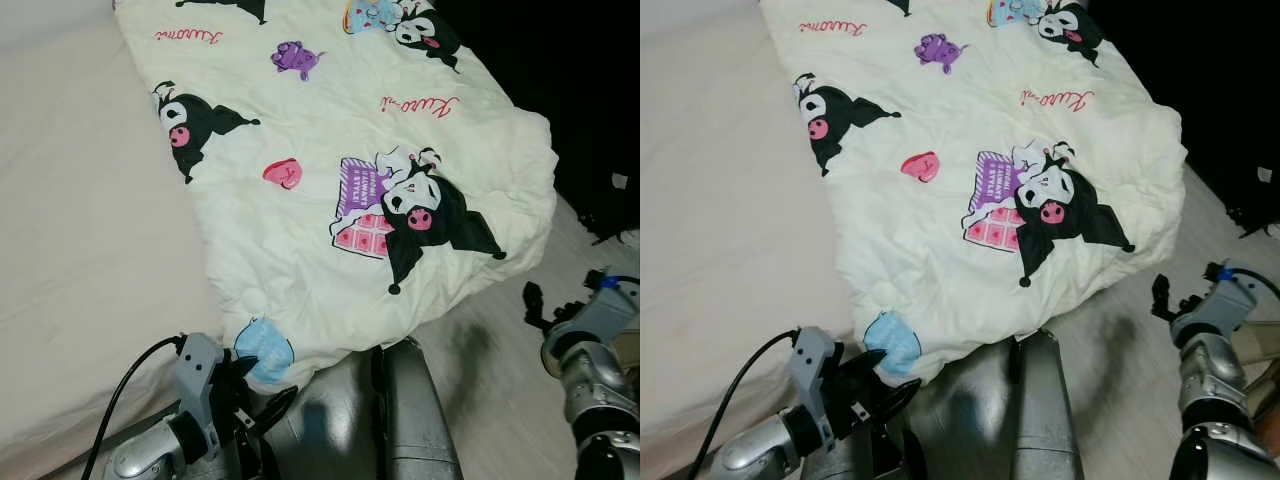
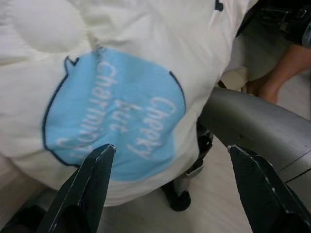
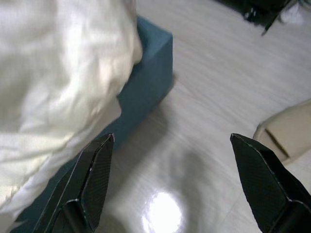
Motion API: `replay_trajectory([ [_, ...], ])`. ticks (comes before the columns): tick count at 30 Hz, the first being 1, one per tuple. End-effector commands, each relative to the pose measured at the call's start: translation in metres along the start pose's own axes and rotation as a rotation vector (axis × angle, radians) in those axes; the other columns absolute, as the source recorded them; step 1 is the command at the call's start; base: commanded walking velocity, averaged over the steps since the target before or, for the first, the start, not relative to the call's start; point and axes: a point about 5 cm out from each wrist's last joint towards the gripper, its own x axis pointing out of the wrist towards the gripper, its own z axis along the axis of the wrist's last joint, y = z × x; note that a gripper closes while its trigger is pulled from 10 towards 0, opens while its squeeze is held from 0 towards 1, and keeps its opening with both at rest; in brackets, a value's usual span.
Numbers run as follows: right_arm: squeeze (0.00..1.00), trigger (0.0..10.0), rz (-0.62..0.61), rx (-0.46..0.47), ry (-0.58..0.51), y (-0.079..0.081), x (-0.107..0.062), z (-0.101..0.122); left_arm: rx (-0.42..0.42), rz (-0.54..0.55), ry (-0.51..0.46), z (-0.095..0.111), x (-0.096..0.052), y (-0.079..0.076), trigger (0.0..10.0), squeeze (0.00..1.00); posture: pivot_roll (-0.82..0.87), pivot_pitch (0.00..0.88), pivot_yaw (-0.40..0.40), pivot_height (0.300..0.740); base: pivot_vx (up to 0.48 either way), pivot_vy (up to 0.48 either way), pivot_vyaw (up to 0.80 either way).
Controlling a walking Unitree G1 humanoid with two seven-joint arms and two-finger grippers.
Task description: Clean up the room
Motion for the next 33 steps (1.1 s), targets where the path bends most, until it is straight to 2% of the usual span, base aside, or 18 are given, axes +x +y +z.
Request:
replay_trajectory([
  [1, 0.00, 10.0, -0.046, 0.004, 0.020, -0.009, -0.004, -0.005, -0.026, 0.041, 0.043, -0.012, -0.005, 0.001, 10.0, 0.00, -0.12, 0.377, 0.064, 0.577, 0.000, 0.000, 0.00],
  [5, 0.00, 10.0, -0.020, -0.004, -0.004, -0.007, -0.003, -0.001, -0.031, 0.096, 0.058, -0.017, -0.003, 0.008, 10.0, 0.00, -0.13, 0.352, 0.061, 0.577, 0.000, 0.000, 0.00],
  [7, 0.00, 10.0, 0.011, -0.038, -0.004, -0.002, -0.003, -0.003, -0.058, 0.149, 0.048, -0.021, 0.002, 0.015, 10.0, 0.00, -0.13, 0.327, 0.056, 0.586, 0.000, 0.000, 0.00],
  [11, 0.00, 10.0, 0.023, -0.039, 0.006, 0.003, -0.003, -0.007, -0.089, 0.206, 0.050, -0.029, 0.003, 0.022, 10.0, 0.00, -0.13, 0.295, 0.051, 0.596, 0.000, 0.000, 0.00],
  [12, 0.00, 10.0, 0.028, -0.039, 0.012, 0.005, -0.003, -0.008, -0.104, 0.233, 0.054, -0.032, 0.002, 0.026, 10.0, 0.00, -0.13, 0.295, 0.051, 0.601, 0.000, 0.000, 0.00],
  [14, 0.00, 10.0, 0.048, -0.043, 0.057, 0.015, -0.004, -0.020, -0.178, 0.368, 0.114, -0.058, -0.007, 0.043, 10.0, 0.00, -0.13, 0.246, 0.045, 0.616, 0.000, 0.000, 0.00],
  [17, 0.00, 10.0, 0.054, -0.042, 0.072, 0.018, -0.005, -0.025, -0.200, 0.414, 0.144, -0.066, -0.012, 0.048, 10.0, 0.00, -0.13, 0.240, 0.045, 0.620, 0.000, 0.000, 0.00],
  [19, 0.00, 10.0, 0.078, -0.053, 0.133, 0.026, -0.010, -0.044, -0.287, 0.543, 0.241, -0.095, -0.031, 0.059, 10.0, 0.00, -0.13, 0.194, 0.039, 0.630, 0.000, 0.000, 0.00],
  [20, 0.00, 10.0, 0.078, -0.053, 0.133, 0.026, -0.010, -0.044, -0.287, 0.543, 0.241, -0.095, -0.031, 0.059, 10.0, 0.00, -0.13, 0.194, 0.039, 0.630, 0.000, 0.000, 0.00],
  [22, 0.00, 10.0, 0.105, -0.055, 0.197, 0.035, -0.019, -0.065, -0.370, 0.670, 0.352, -0.124, -0.055, 0.061, 10.0, 0.00, -0.13, 0.163, 0.039, 0.640, 0.000, 0.000, 0.00],
  [23, 0.00, 10.0, 0.105, -0.055, 0.197, 0.035, -0.019, -0.065, -0.370, 0.670, 0.352, -0.124, -0.055, 0.061, 10.0, 0.00, -0.13, 0.163, 0.039, 0.640, 0.000, 0.000, 0.00],
  [26, 0.00, 10.0, 0.123, -0.055, 0.258, 0.040, -0.028, -0.084, -0.430, 0.765, 0.467, -0.149, -0.078, 0.055, 10.0, 0.00, -0.13, 0.134, 0.046, 0.655, 0.000, 0.000, 0.00],
  [33, 0.00, 10.0, 0.124, -0.063, 0.325, 0.040, -0.038, -0.103, -0.499, 0.850, 0.566, -0.169, -0.098, 0.047, 10.0, 0.00, -0.14, 0.093, 0.052, 0.674, 0.000, 0.000, 0.00],
])
